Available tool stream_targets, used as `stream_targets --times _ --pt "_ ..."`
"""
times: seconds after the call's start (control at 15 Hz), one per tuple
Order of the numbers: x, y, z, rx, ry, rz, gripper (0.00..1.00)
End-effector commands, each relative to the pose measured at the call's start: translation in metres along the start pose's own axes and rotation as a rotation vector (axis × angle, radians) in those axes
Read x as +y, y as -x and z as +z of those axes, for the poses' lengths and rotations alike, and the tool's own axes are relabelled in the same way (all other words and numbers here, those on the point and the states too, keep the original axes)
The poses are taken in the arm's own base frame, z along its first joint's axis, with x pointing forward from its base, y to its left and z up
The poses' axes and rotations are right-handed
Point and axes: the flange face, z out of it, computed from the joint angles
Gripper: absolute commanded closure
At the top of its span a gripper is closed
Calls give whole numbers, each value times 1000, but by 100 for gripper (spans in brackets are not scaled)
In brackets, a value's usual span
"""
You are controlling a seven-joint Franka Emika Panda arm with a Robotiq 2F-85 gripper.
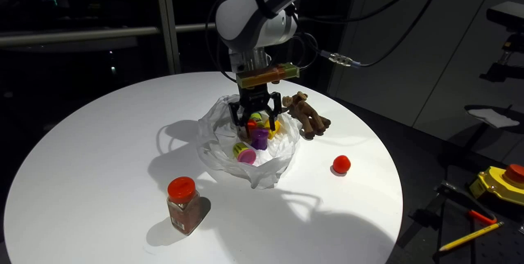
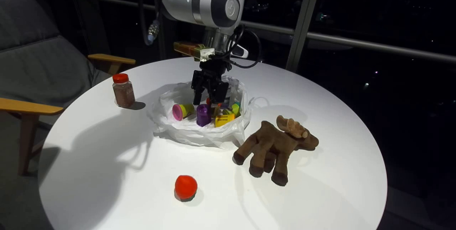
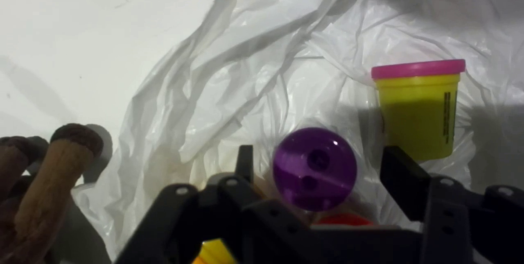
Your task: Remove all the contents from the white plastic bag and put them on the table one at a time
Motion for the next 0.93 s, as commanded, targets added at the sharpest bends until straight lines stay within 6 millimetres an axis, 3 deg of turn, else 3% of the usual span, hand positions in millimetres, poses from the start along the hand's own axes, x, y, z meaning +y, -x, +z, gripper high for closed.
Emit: stream_targets --times 0.0,0.2,0.47,0.87 --pt "-1 -1 5 -36 -2 19 51" --pt "-1 -2 11 -52 10 25 73" --pt "4 2 -7 -39 -10 29 74" --pt "23 55 -98 9 -39 -18 74"
